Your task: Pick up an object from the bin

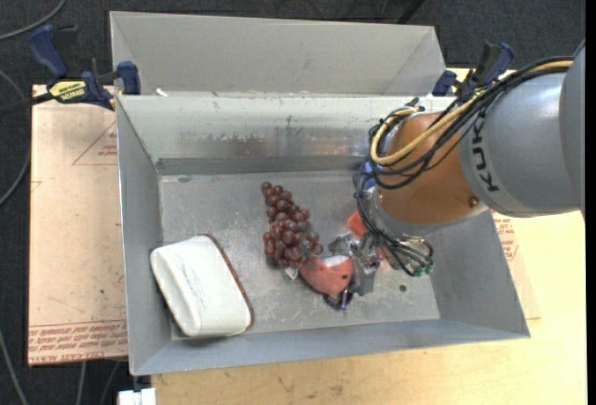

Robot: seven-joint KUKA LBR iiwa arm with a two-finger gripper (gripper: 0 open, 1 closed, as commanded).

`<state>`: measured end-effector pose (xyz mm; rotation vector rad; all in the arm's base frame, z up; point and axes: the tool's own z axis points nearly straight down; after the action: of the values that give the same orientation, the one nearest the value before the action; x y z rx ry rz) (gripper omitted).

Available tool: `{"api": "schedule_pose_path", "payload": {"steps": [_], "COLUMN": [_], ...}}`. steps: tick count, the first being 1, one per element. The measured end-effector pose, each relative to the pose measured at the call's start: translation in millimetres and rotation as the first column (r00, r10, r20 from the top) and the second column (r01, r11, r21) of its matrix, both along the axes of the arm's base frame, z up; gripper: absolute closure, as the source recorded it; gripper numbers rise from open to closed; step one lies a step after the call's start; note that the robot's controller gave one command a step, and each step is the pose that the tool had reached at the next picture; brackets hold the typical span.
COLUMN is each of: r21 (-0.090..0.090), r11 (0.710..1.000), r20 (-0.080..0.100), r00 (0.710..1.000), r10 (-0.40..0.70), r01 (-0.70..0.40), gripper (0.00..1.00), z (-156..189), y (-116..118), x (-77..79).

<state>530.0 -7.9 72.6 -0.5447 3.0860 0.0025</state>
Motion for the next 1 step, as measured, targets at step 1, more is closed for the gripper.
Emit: {"api": "schedule_pose_path", "payload": {"steps": [1], "r21": [0.001], "r11": [1.000], "r20": [0.002], "r00": [1.000], "r10": [-0.011], "r01": [0.011], "gripper": [1.00], "z": [98.9], "y": [6.1], "x": [-0.7]}}
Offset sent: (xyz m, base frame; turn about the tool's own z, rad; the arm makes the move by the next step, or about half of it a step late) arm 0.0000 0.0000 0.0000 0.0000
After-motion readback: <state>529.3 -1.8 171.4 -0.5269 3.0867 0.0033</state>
